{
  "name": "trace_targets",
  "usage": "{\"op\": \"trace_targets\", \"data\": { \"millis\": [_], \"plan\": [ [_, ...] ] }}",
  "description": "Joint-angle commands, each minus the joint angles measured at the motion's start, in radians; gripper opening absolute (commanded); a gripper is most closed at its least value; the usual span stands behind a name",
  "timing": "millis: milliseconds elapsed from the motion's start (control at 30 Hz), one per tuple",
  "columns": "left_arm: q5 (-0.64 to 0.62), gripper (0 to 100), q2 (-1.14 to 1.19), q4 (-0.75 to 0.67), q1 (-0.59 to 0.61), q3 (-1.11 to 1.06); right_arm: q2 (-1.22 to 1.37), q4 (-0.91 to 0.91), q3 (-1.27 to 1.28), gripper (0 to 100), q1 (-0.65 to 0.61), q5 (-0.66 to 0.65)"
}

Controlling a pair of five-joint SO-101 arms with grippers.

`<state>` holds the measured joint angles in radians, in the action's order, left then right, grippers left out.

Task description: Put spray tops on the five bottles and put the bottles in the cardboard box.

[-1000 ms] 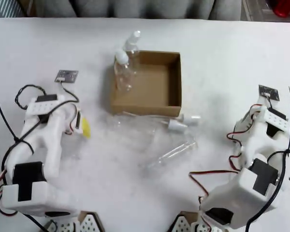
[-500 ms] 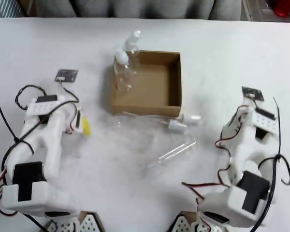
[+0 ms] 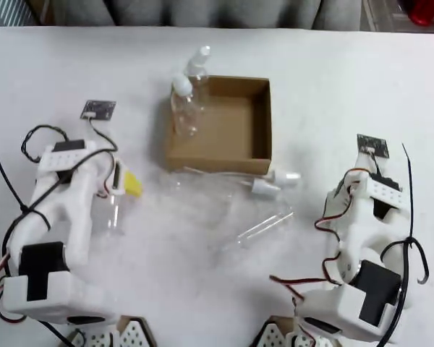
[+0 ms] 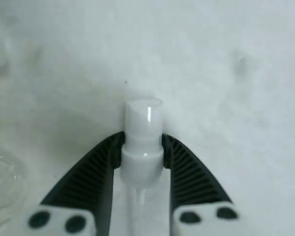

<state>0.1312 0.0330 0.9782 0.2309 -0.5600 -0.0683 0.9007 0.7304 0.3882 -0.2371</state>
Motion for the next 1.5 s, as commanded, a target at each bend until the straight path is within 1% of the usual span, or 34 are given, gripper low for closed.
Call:
{"op": "trace_targets", "data": {
  "millis": [0, 400, 500, 567, 600, 700, 967, 1033, 1133, 1167, 1333, 1467],
  "plan": [
    [0.012, 20, -0.053, 0.028, -0.013, 0.077, -0.038, -0.015, -0.005, 1.6, -0.012, 0.009],
    [0.014, 21, -0.050, 0.021, -0.008, 0.092, -0.036, -0.015, -0.005, 1.6, -0.012, 0.009],
    [0.014, 25, -0.012, 0.031, -0.013, 0.107, -0.036, -0.015, -0.005, 1.6, -0.012, 0.009],
    [0.014, 29, 0.035, 0.068, -0.007, 0.153, -0.036, -0.015, -0.005, 1.6, -0.012, 0.009],
    [0.014, 29, 0.056, 0.091, 0.001, 0.184, -0.036, -0.015, -0.005, 1.6, -0.012, 0.009],
    [0.014, 26, 0.114, 0.137, 0.018, 0.255, -0.036, -0.015, -0.005, 1.6, -0.012, 0.009],
    [0.015, 24, 0.174, 0.133, 0.013, 0.272, -0.036, -0.027, -0.003, 1.6, -0.012, 0.009],
    [0.015, 21, 0.174, 0.133, 0.013, 0.272, -0.036, -0.027, -0.003, 1.6, -0.012, 0.009],
    [0.017, 10, 0.168, 0.133, 0.012, 0.272, -0.036, -0.027, -0.003, 1.6, -0.010, 0.009],
    [0.017, 9, 0.168, 0.133, 0.012, 0.272, -0.036, -0.027, -0.003, 1.6, -0.008, 0.009],
    [0.006, 5, 0.160, 0.137, 0.008, 0.273, -0.036, -0.027, -0.003, 1.6, -0.007, 0.011],
    [0.005, 5, 0.067, 0.149, -0.024, 0.259, -0.038, -0.030, -0.012, 1.6, -0.005, 0.015]
  ]
}}
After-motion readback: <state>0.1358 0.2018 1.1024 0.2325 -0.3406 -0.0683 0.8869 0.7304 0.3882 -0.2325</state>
